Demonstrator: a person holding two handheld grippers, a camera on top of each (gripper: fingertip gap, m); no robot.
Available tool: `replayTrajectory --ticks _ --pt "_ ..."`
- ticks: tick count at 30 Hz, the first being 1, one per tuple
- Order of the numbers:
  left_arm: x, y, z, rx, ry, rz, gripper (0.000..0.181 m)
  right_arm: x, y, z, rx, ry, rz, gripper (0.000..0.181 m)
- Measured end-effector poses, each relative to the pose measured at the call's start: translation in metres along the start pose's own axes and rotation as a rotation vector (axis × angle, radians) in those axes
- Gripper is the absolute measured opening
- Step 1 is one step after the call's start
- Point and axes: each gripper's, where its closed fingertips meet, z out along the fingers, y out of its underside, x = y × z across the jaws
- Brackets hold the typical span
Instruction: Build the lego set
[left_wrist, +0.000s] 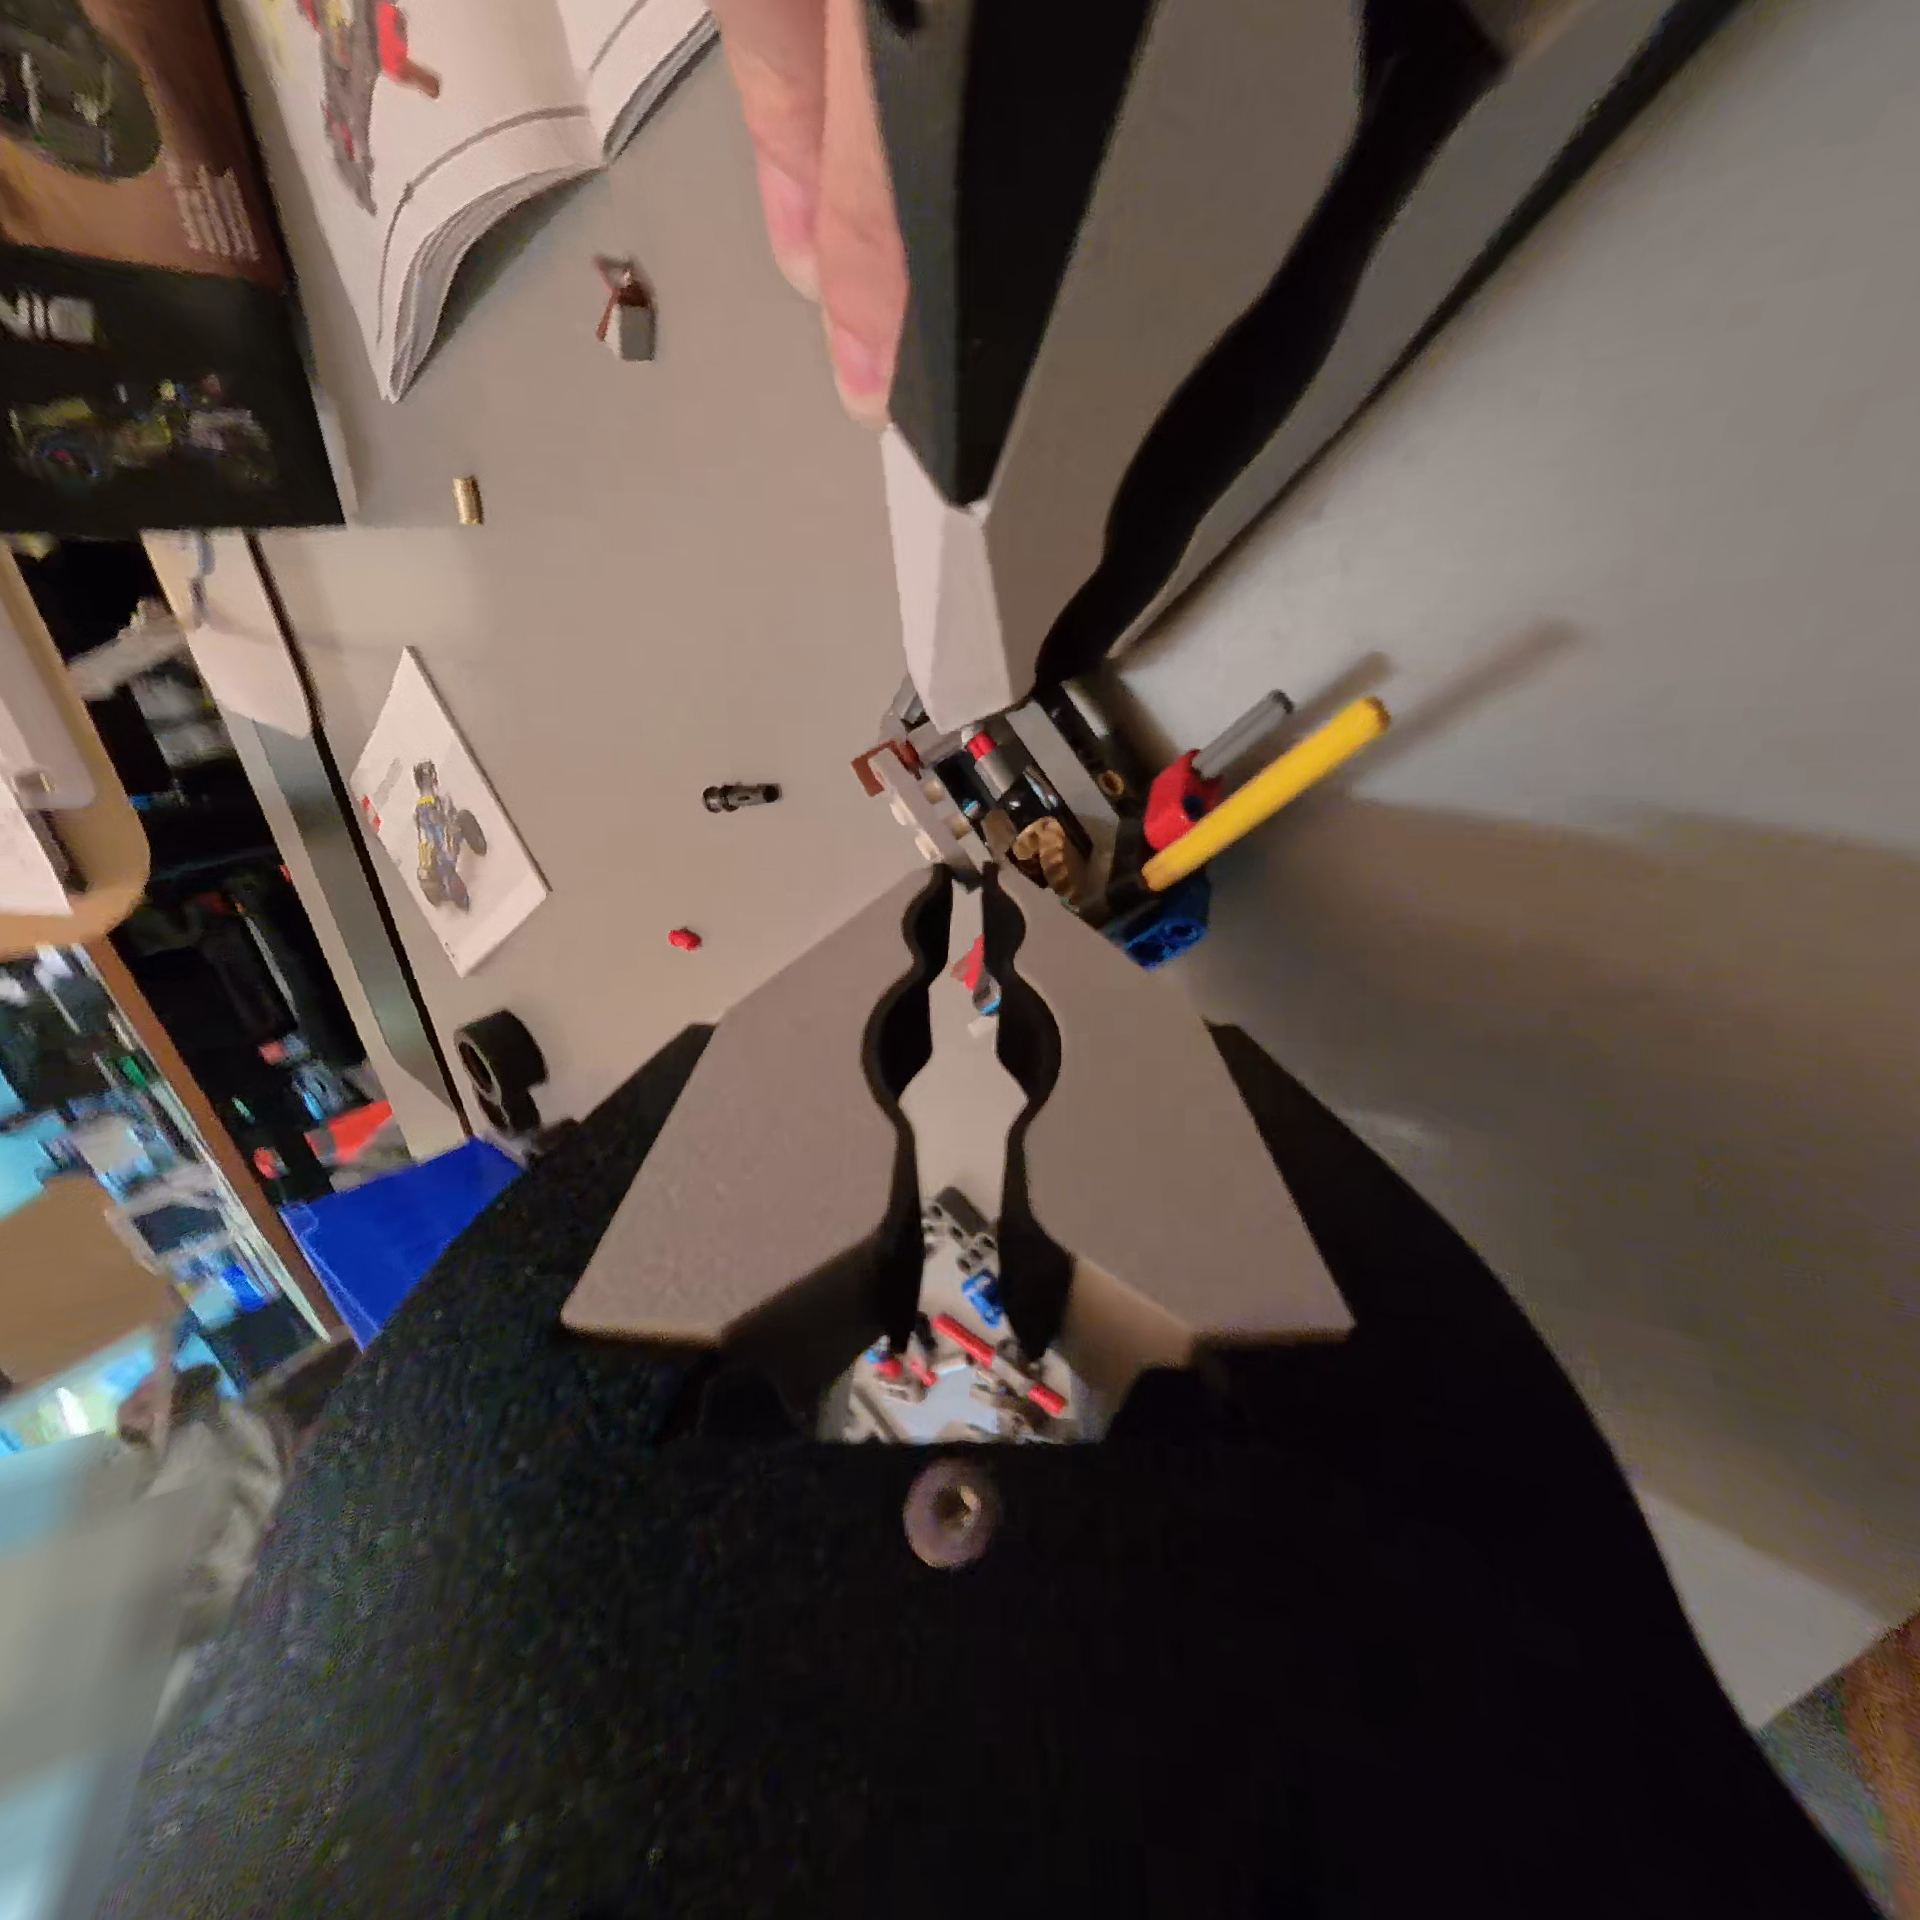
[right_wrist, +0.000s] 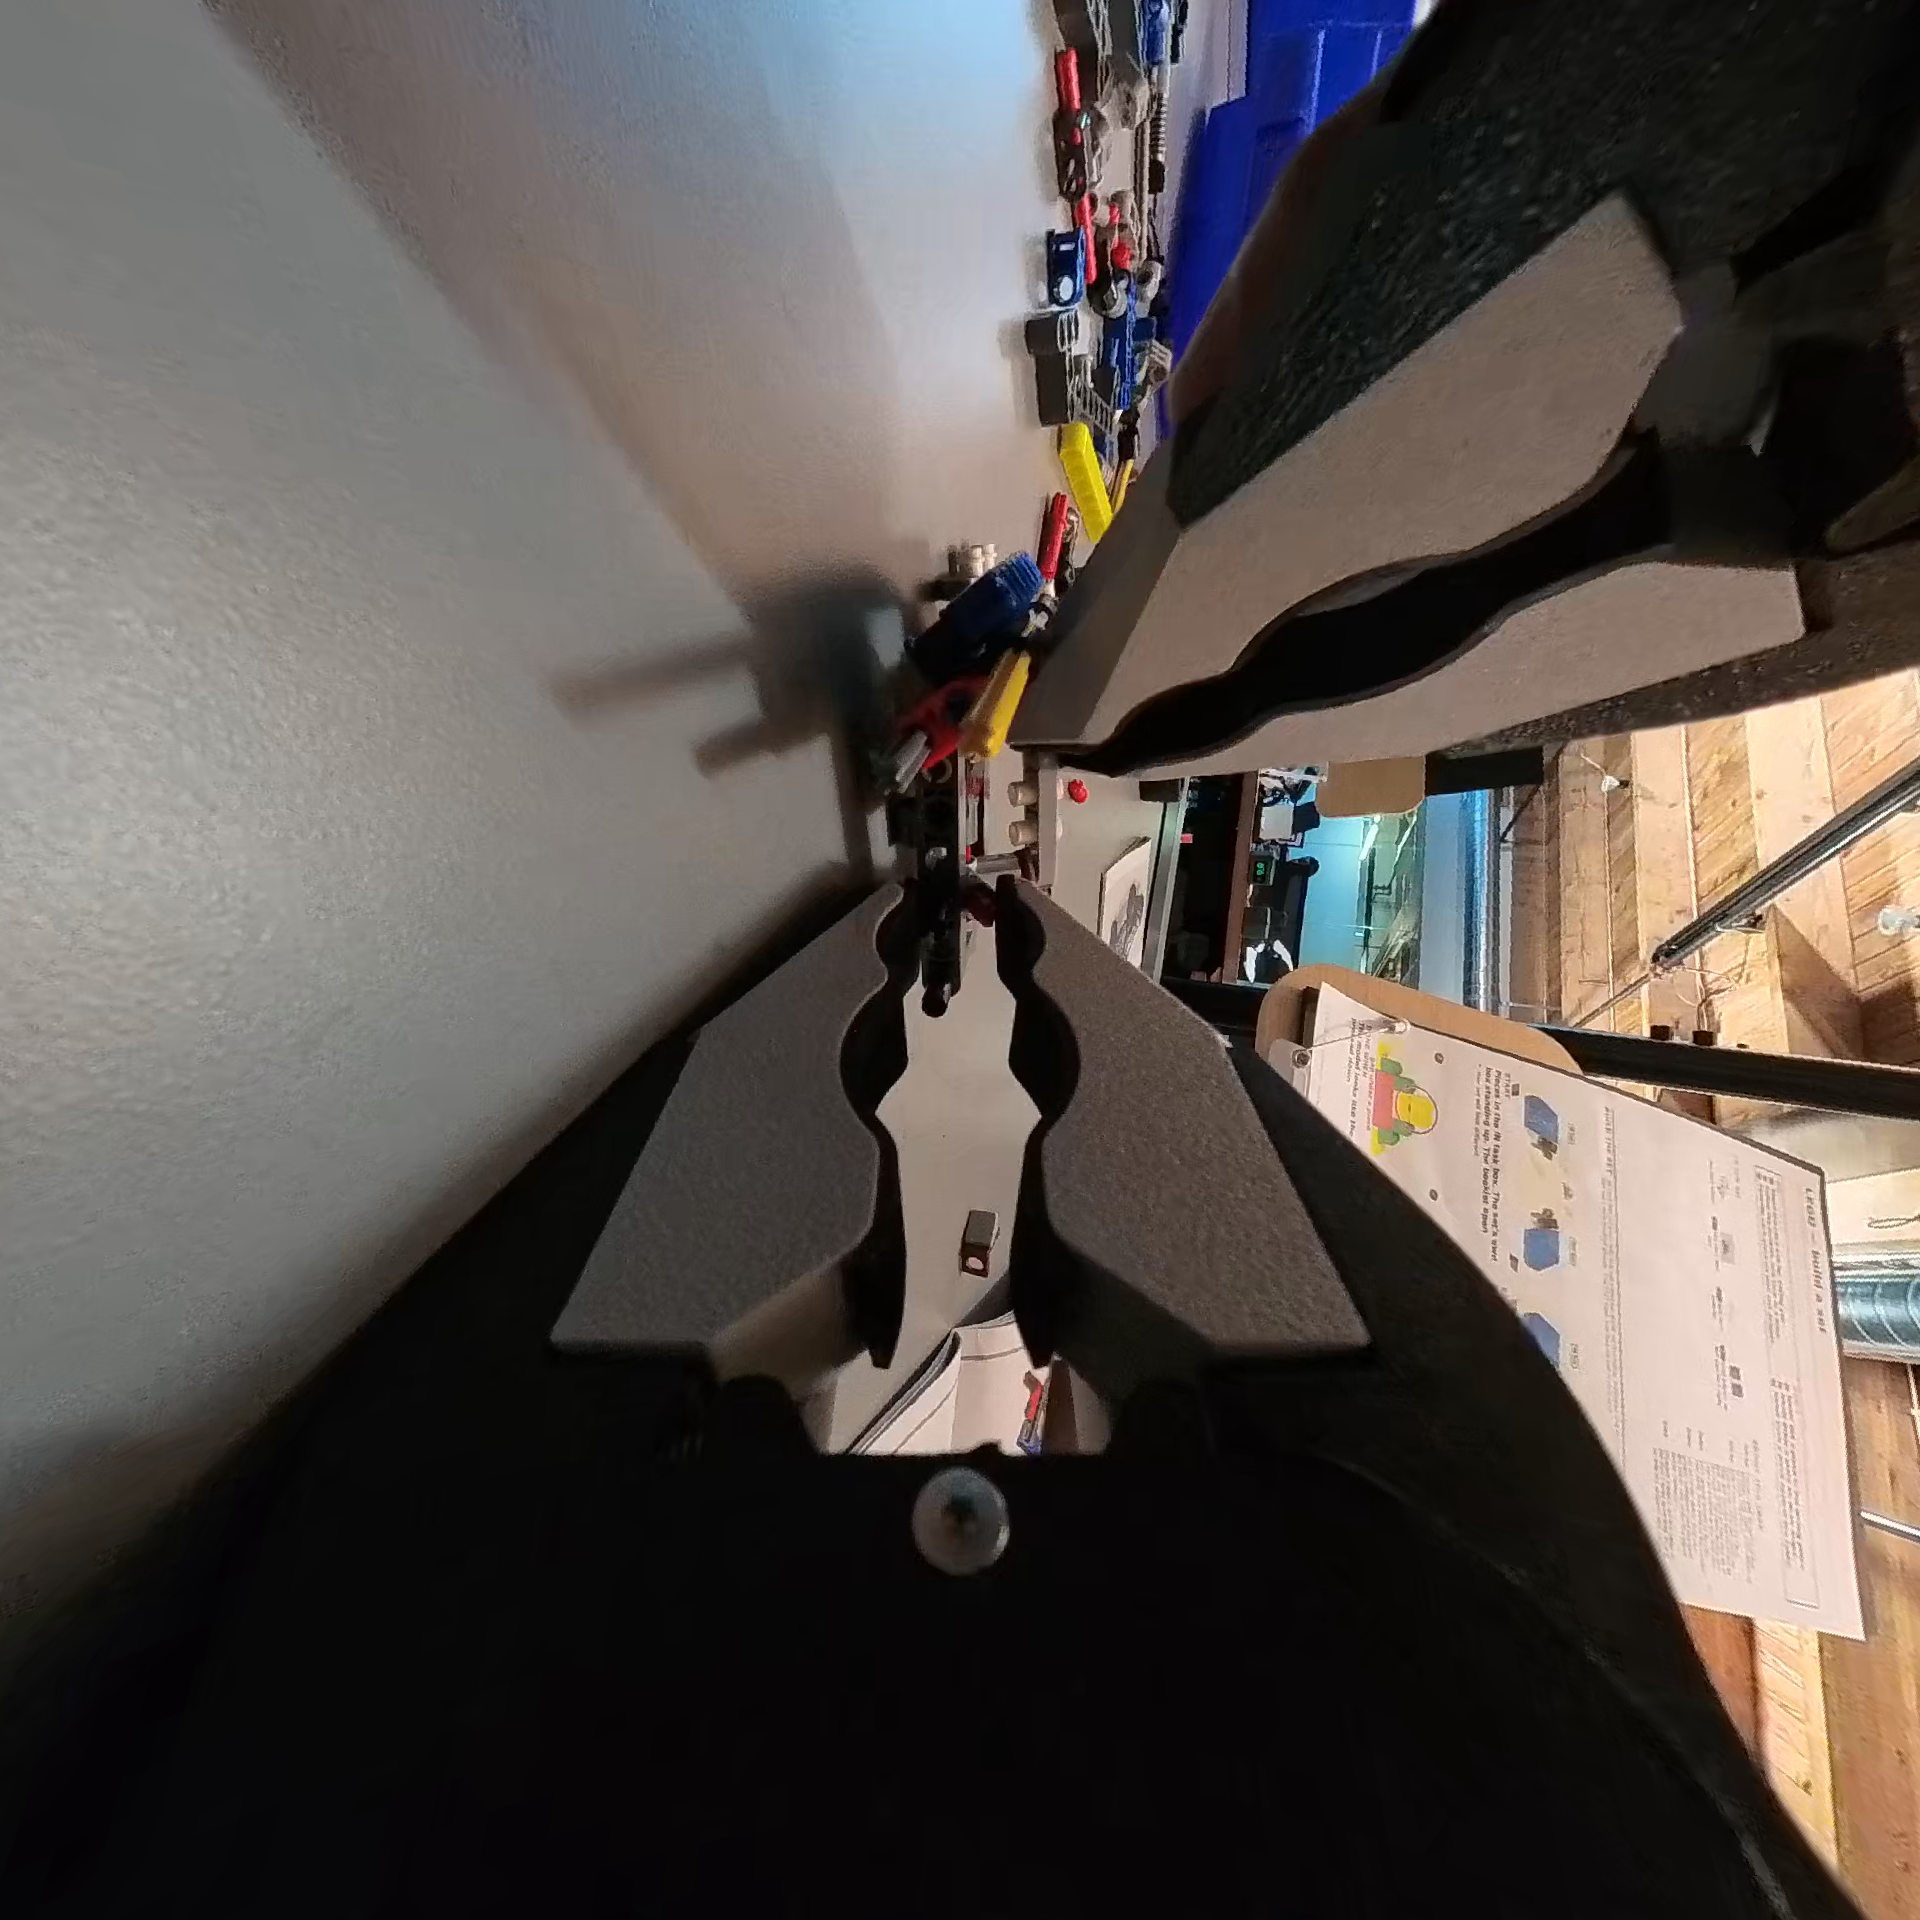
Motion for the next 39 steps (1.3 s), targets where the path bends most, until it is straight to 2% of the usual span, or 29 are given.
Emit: replayTrajectory --ticks 2,4,11,14,16,19,24,29,39 --pt "0.0 0.0 0.0 0.029 0.019 0.083 0.003 0.0 0.0 0.0 0.002 -0.002 -0.001 0.012" --pt "-0.001 -0.001 0.001 0.056 0.036 0.094 0.003 0.0 0.0 0.0 0.002 -0.008 0.011 0.012" --pt "-0.007 0.003 -0.006 0.118 0.162 -0.165 0.013 0.0 0.0 0.0 0.002 -0.006 0.011 0.012" --pt "-0.015 -0.009 -0.008 0.275 0.254 -0.316 0.0 0.0 0.0 0.0 0.004 -0.005 0.006 0.012" --pt "-0.022 -0.02 -0.012 0.403 0.335 -0.36 0.0 0.0 0.0 0.001 0.008 -0.007 0.011 0.012" --pt "-0.026 -0.026 -0.013 0.502 0.444 -0.305 0.0 0.0 0.0 0.0 0.011 -0.001 0.001 0.012" --pt "-0.023 -0.022 0.0 0.543 0.608 -0.156 0.0 0.0 0.0 0.0 0.017 0.002 -0.002 0.012" --pt "-0.014 -0.025 0.006 0.532 0.705 -0.022 0.0 0.0 -0.001 0.001 0.021 0.001 -0.001 0.012" --pt "-0.01 -0.02 0.009 0.44 0.728 0.167 0.0 0.0 -0.001 0.001 0.021 0.0 0.006 0.012"
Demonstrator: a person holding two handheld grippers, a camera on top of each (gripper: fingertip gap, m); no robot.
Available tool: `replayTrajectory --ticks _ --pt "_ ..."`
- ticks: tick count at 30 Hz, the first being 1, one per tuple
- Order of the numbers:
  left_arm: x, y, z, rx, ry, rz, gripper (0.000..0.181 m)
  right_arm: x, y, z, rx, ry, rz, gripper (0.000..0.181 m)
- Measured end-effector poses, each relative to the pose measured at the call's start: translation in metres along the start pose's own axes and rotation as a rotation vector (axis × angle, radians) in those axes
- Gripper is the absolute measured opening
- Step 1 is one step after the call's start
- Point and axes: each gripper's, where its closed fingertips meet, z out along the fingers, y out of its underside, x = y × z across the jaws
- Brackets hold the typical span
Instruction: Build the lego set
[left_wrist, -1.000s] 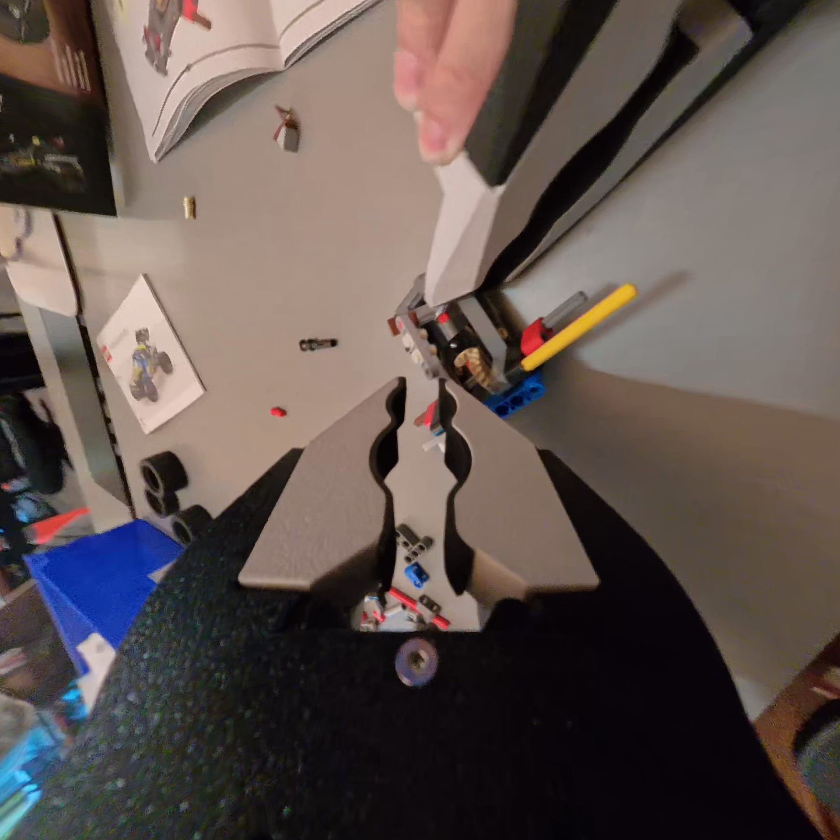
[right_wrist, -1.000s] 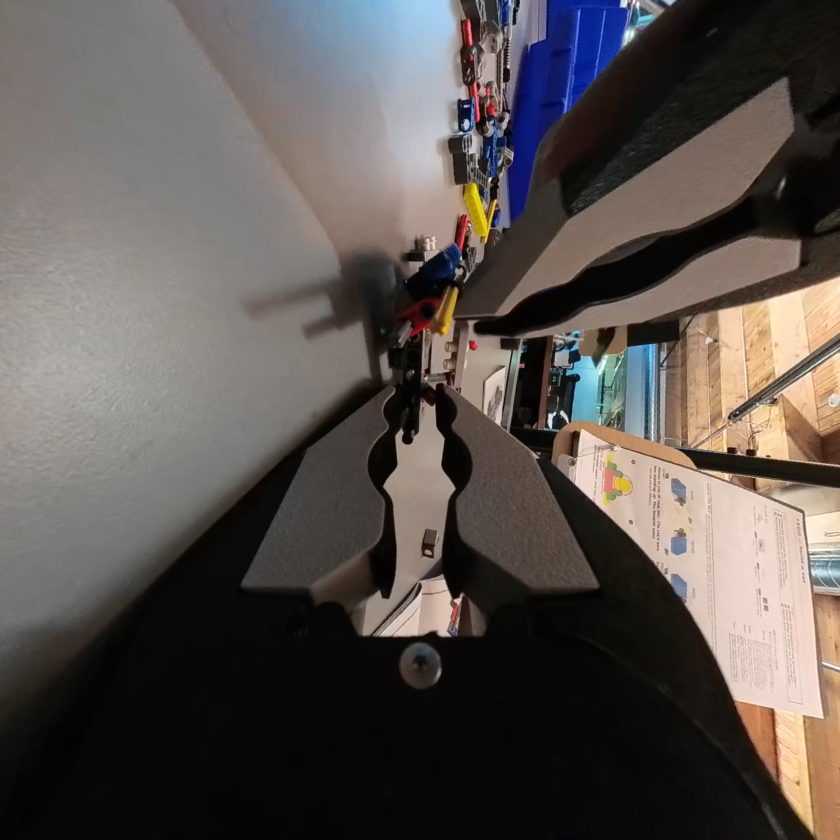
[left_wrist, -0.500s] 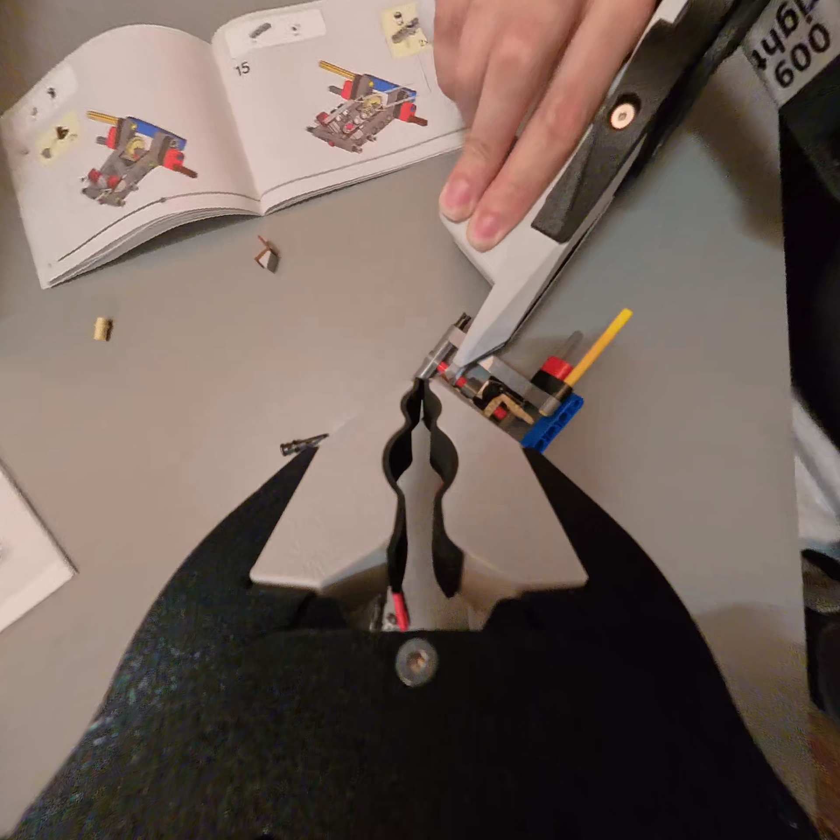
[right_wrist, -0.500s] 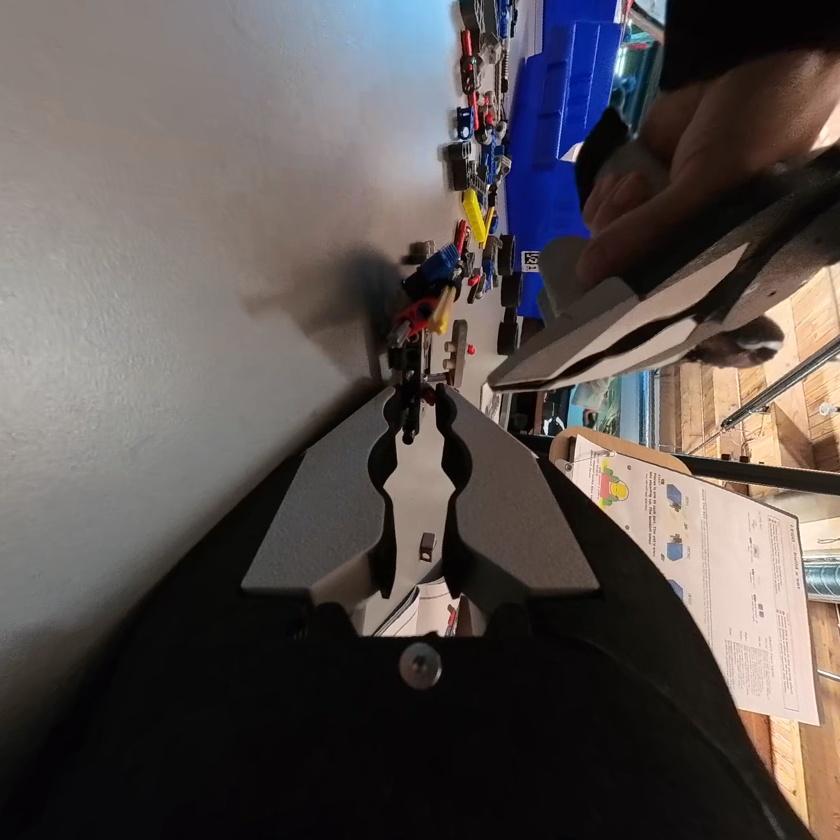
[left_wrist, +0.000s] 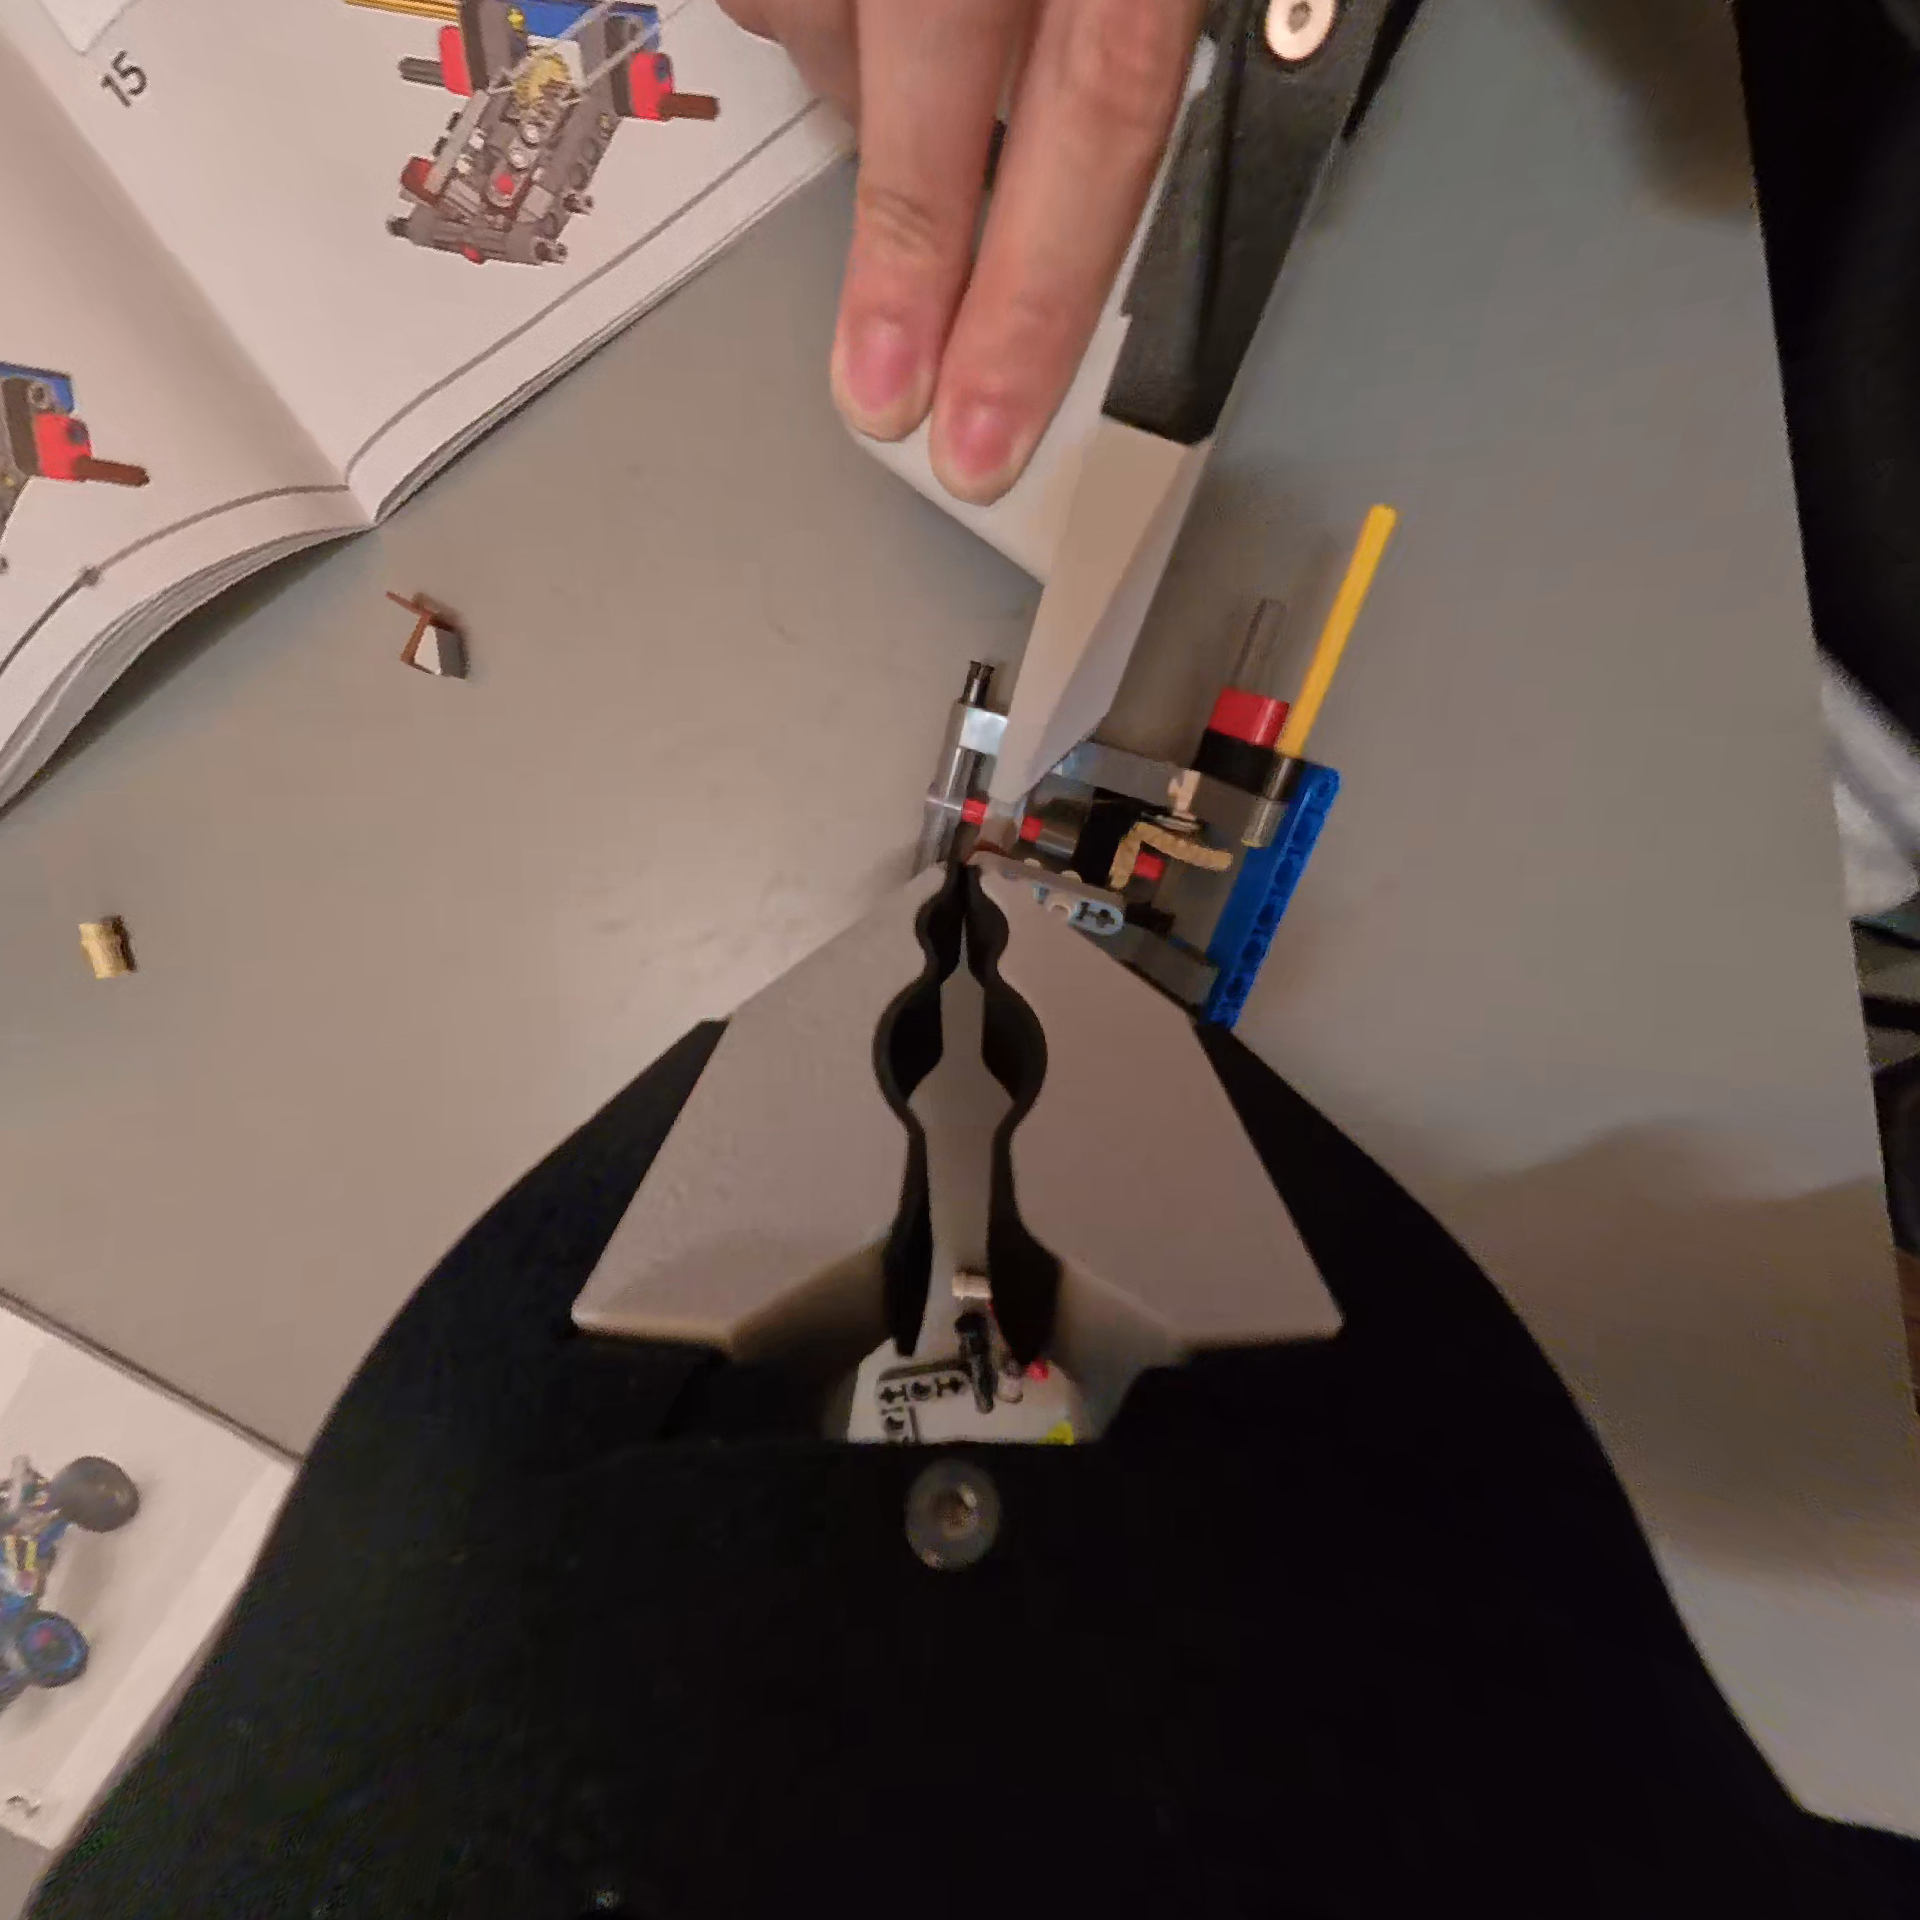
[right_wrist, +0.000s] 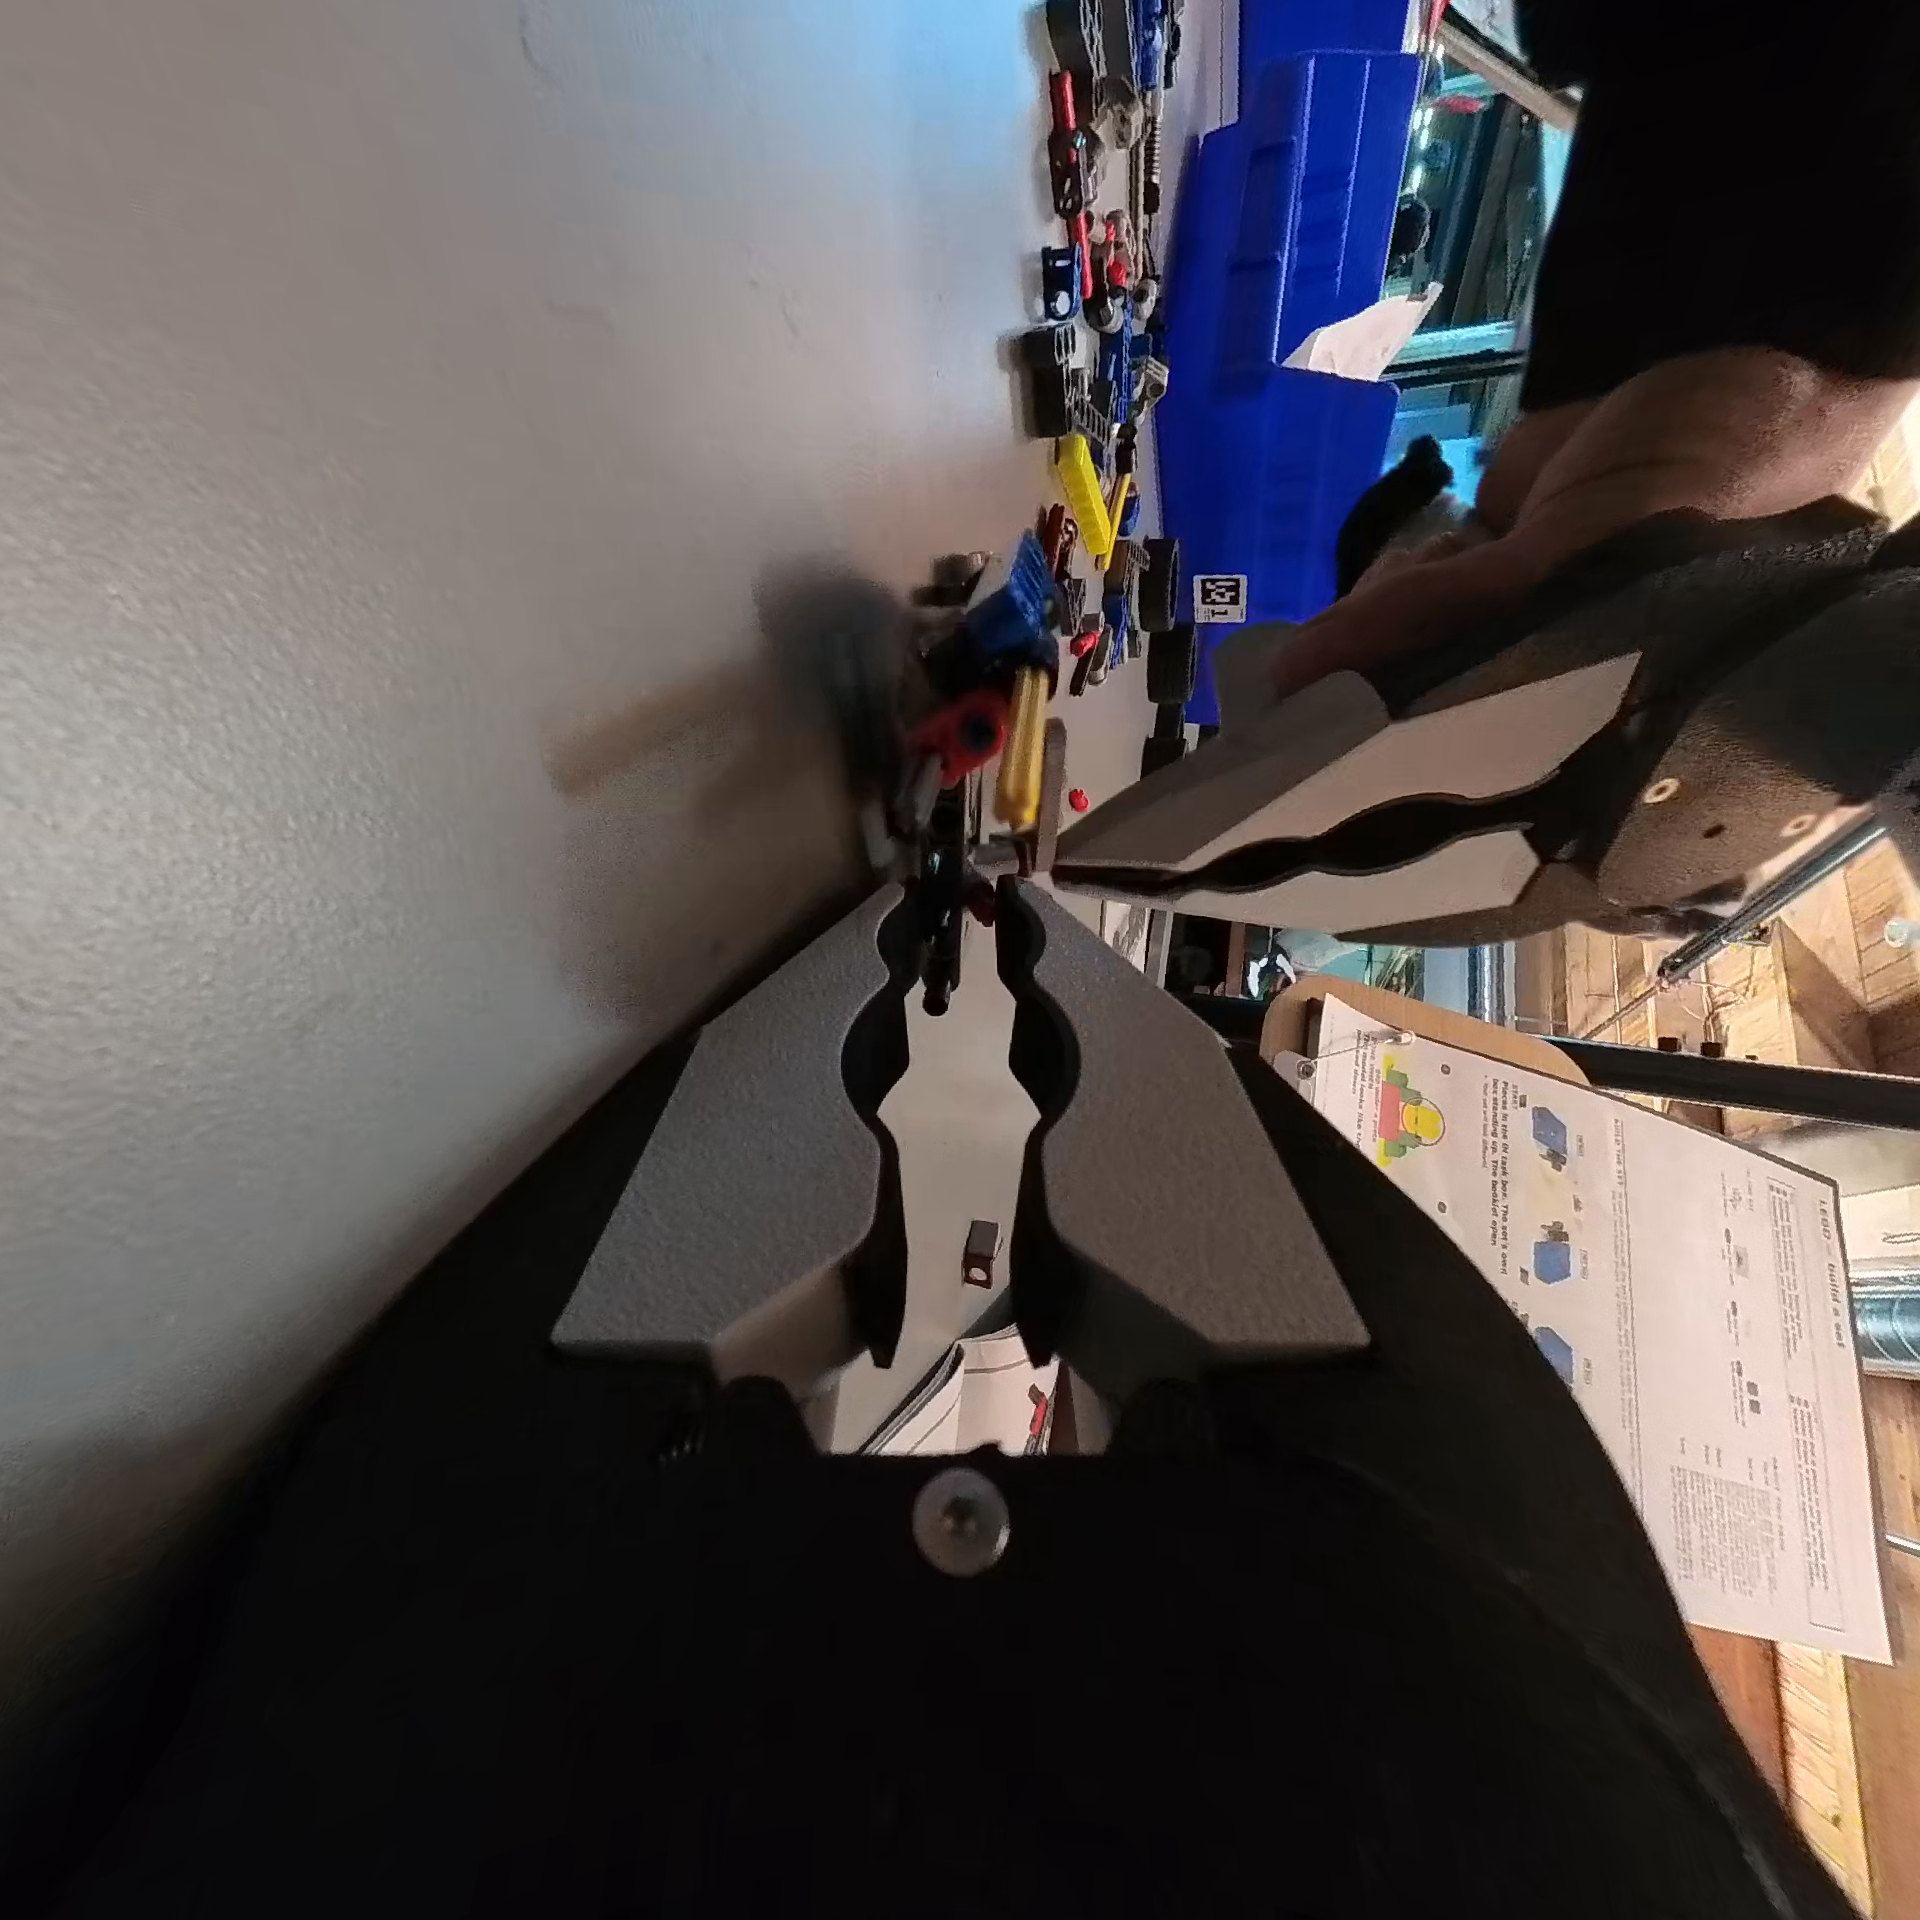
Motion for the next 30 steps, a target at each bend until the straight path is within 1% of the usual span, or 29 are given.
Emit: replayTrajectory --ticks 5,11,14,16,18,20,21,22,23,24,28,30 --pt "0.005 0.001 0.0 -0.095 0.055 0.107 0.0 0.0 -0.001 0.0 0.012 -0.001 -0.007 0.012" --pt "0.008 0.001 0.001 -0.111 0.159 0.156 0.0 -0.001 -0.003 -0.001 0.024 -0.003 -0.007 0.012" --pt "0.008 0.001 0.0 -0.122 0.177 0.17 0.0 -0.001 -0.003 -0.001 0.024 -0.003 -0.006 0.012" --pt "0.009 0.001 0.0 -0.114 0.18 0.149 0.0 -0.001 -0.003 -0.001 0.022 -0.002 -0.006 0.012" --pt "0.007 0.002 -0.001 -0.091 0.149 0.094 0.0 0.0 -0.003 0.0 0.019 0.0 -0.002 0.012" --pt "-0.001 0.003 -0.006 -0.052 0.052 0.033 0.0 0.0 -0.003 0.0 0.017 0.001 -0.002 0.012" --pt "-0.003 -0.001 -0.009 -0.004 0.008 -0.004 0.0 0.0 -0.003 0.0 0.017 0.0 -0.003 0.012" --pt "-0.004 -0.006 -0.013 0.049 -0.033 -0.043 0.004 0.0 -0.003 0.0 0.017 0.0 -0.004 0.012" --pt "-0.004 -0.009 -0.015 0.087 -0.074 -0.078 0.011 0.0 -0.003 0.0 0.016 0.0 -0.006 0.012" --pt "-0.004 -0.009 -0.016 0.105 -0.11 -0.104 0.012 0.0 -0.003 0.0 0.016 0.0 -0.007 0.012" --pt "-0.002 -0.009 -0.017 0.162 -0.211 -0.114 0.005 0.0 -0.003 0.0 0.02 0.0 -0.012 0.012" --pt "0.002 -0.009 -0.016 0.211 -0.185 -0.1 0.002 0.0 -0.003 0.0 0.023 0.0 -0.011 0.012"
